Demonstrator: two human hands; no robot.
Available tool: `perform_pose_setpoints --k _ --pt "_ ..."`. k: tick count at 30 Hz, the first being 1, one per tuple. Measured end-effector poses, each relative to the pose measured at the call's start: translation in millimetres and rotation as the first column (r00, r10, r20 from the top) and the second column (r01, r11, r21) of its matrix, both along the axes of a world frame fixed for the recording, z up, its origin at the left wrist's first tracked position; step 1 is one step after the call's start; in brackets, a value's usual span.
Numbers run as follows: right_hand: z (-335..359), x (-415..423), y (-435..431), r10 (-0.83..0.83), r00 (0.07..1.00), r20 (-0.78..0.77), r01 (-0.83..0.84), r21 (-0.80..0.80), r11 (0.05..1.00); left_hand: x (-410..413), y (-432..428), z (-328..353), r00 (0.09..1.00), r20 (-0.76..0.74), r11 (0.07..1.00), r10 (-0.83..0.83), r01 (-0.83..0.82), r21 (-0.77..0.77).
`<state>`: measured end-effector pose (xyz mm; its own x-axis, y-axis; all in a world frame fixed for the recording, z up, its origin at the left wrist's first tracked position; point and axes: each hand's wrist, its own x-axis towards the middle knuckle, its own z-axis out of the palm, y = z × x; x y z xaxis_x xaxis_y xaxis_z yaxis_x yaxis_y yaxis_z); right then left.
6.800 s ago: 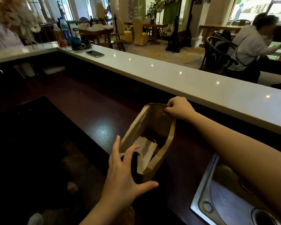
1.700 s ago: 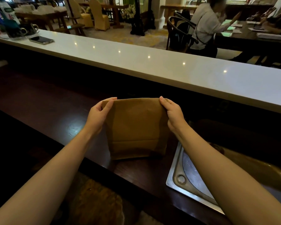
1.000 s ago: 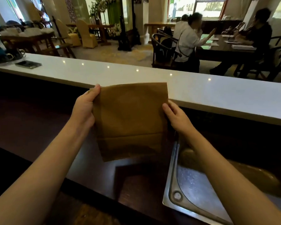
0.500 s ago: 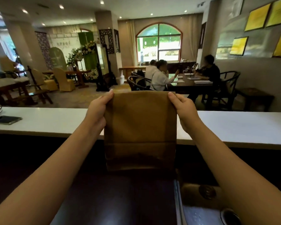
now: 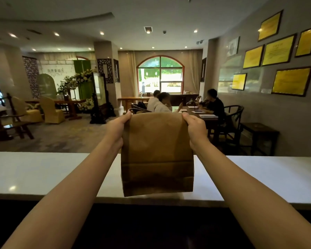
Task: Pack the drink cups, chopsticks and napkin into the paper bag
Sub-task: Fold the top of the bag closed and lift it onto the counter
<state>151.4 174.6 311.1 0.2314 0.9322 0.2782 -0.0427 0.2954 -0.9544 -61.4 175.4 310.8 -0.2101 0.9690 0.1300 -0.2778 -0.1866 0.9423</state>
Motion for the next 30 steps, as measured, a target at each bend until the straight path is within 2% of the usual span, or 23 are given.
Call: perform_pose_setpoints --k 7,12,16,19,23,27,28,30 --pt "-26.9 -2.4 44.0 -0.044 0.998 0.05 0.046 -0.027 0.999 3.2 42.9 -25.8 0.997 -0.008 0.997 0.071 -0.071 -0.01" --pt "-34.8 -3.1 73.2 -0.06 0.996 0.061 0.061 -0.004 0.998 4.5 72.4 -29.5 0.995 0.006 0.995 0.096 -0.096 0.036" --pt "-33.3 -6.4 88.1 -0.08 0.993 0.084 0.078 0.024 0.997 -2.3 87.9 -33.1 0.994 -0.078 0.996 0.079 -0.075 0.046" --pt "-44.8 -6.1 94.1 -0.083 0.992 0.098 0.082 0.018 0.996 -12.8 92.0 -40.9 0.969 -0.248 1.0 0.006 0.001 0.029" --pt "-55.1 -2.9 95.9 -0.125 0.986 0.112 0.126 0.005 0.992 -23.6 94.3 -33.2 0.846 -0.532 0.997 -0.041 0.065 0.028" --pt "-54.4 -3.9 97.6 -0.148 0.981 0.127 0.146 0.026 0.989 -18.7 97.6 -16.1 0.664 -0.746 0.98 0.036 0.123 0.157" --pt "-54.1 -4.6 97.5 -0.144 0.982 0.124 0.142 0.029 0.989 -14.8 97.8 -13.0 0.589 -0.803 0.966 0.091 0.143 0.214" --pt "-53.9 -4.8 97.0 -0.133 0.983 0.122 0.131 0.027 0.991 -5.4 99.4 -9.6 0.35 -0.903 0.92 0.25 0.204 0.334"
